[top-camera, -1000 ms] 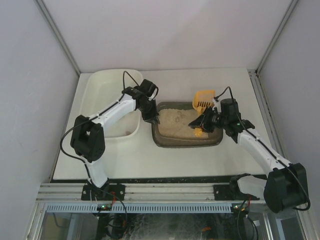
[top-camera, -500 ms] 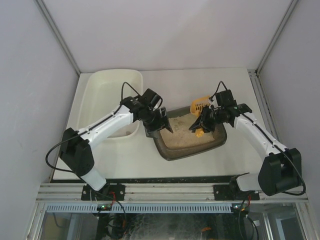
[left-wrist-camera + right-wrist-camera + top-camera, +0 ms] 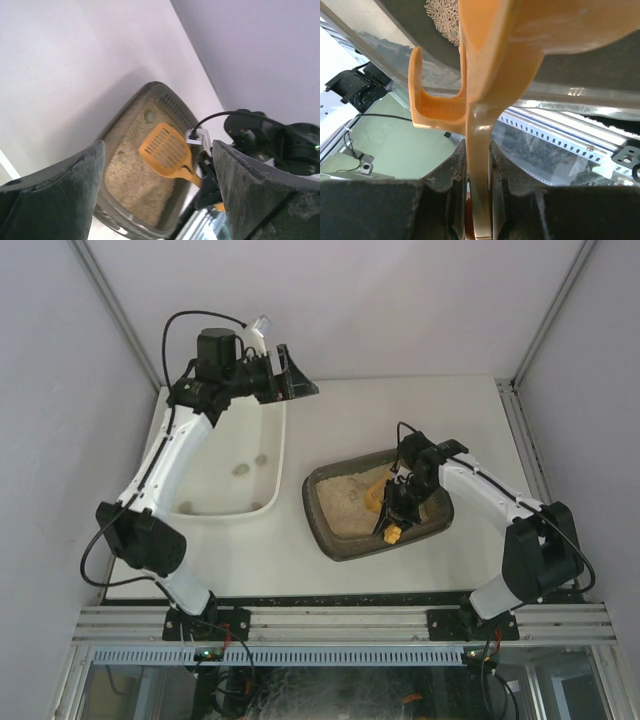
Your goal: Clean the litter box
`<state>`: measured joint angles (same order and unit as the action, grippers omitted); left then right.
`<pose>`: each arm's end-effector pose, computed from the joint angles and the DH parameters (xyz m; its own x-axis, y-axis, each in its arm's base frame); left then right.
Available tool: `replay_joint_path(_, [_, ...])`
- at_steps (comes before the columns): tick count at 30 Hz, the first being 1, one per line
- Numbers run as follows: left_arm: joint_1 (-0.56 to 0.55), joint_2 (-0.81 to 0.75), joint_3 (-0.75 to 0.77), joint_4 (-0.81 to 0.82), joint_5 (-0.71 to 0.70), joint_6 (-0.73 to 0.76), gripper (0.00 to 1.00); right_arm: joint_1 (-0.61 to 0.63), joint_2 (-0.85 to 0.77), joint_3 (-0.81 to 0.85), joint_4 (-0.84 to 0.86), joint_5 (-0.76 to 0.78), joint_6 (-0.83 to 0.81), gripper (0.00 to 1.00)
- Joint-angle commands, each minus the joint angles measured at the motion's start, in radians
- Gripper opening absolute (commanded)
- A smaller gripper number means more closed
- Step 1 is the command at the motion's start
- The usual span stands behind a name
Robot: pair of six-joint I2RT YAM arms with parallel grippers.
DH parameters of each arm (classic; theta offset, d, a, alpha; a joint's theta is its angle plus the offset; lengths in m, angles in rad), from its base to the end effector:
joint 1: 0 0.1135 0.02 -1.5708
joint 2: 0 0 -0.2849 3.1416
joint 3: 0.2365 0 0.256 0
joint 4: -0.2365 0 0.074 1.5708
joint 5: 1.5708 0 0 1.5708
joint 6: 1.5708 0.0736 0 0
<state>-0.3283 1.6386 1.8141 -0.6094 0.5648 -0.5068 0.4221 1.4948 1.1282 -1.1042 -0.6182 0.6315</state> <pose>0.3635 -0.1654 0.4430 -0.7033 -0.1936 -0.6841 0.4469 0.6280 -0.6371 0.2248 0.1477 0.2311 -0.9609 0.0959 0.2599 0.2238 0.8215 0.5244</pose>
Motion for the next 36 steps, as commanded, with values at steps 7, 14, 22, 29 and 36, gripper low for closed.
replay_joint_path(7, [0.003,0.203,-0.121,0.365,0.177,0.116,0.89,0.005,0.136,0.055,0.034,-0.228,0.075,0.0])
replay_joint_path(14, [-0.009,0.305,-0.115,0.513,0.222,0.069,0.89,-0.029,0.201,0.06,0.084,-0.27,0.108,0.0])
replay_joint_path(22, [-0.03,0.413,-0.076,0.603,0.291,-0.043,0.88,-0.064,0.26,0.073,0.166,-0.238,0.133,0.0])
replay_joint_path(29, [-0.048,0.414,-0.114,0.639,0.3,-0.067,0.87,-0.055,0.31,0.051,0.321,-0.355,0.18,0.0])
replay_joint_path(36, [-0.069,0.403,-0.196,0.715,0.333,-0.132,0.87,-0.034,0.308,0.047,0.401,-0.313,0.12,0.0])
